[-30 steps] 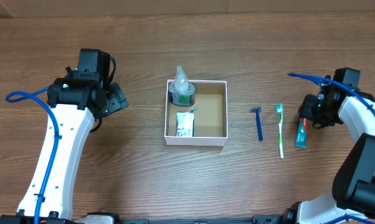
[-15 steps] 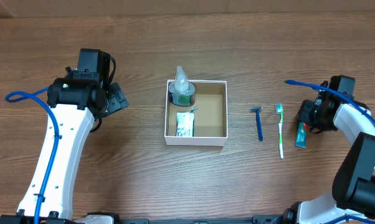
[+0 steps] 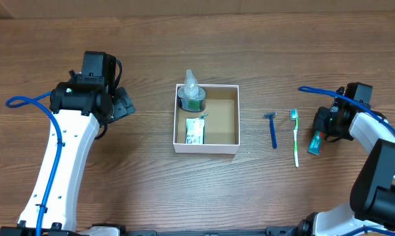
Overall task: Pack container
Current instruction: 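Carry the toothpaste tube into the box and release it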
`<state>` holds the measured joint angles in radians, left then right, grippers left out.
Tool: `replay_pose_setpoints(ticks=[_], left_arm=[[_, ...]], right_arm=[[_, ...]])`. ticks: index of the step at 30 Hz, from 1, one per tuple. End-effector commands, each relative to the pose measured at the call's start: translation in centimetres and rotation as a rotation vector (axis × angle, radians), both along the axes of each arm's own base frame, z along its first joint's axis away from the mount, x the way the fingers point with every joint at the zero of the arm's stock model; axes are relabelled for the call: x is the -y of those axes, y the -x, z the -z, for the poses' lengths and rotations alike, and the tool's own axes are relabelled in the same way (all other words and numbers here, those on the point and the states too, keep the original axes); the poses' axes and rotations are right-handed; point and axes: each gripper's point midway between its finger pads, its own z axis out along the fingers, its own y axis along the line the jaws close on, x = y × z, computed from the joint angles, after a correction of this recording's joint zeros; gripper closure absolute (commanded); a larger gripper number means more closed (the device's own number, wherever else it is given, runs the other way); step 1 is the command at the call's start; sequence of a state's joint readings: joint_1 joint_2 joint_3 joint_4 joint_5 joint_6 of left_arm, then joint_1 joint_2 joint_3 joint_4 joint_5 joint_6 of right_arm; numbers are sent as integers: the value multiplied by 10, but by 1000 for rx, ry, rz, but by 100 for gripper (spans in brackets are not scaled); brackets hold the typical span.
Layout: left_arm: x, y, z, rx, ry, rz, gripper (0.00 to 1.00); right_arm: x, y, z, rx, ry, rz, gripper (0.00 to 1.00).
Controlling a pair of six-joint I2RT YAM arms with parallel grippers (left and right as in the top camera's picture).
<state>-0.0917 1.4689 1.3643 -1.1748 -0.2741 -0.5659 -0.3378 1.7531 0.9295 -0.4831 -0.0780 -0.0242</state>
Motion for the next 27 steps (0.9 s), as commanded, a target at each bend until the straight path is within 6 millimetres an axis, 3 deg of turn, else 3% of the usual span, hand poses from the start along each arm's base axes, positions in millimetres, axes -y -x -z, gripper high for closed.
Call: replay_pose_setpoints(ticks=[1,8,15,17,21,24,27], left_arm=[[-3,-3,-12,32,-16,12,0],[-3,-3,-12,32,-16,12,0],[-3,-3,-12,32,-16,12,0],[-3,-3,-12,32,-16,12,0],[-3,-3,-12,32,-16,12,0],[-3,-3,-12,32,-16,12,0],[-3,-3,-12,32,-16,12,0]], right_arm=[[-9,-2,-1,-7,-46,-19,94],[-23,-24,-46,44,-155,-54,94],[-62,-41,-121,113,-209,-144,95],[-89,-43,-146,157,-197,-219,95],[-169,-35,-187,238,-209,-406,95],[-227,-24,-195,256,-229,-526,95],[-257,-22,-192,263,-198,-574,94]])
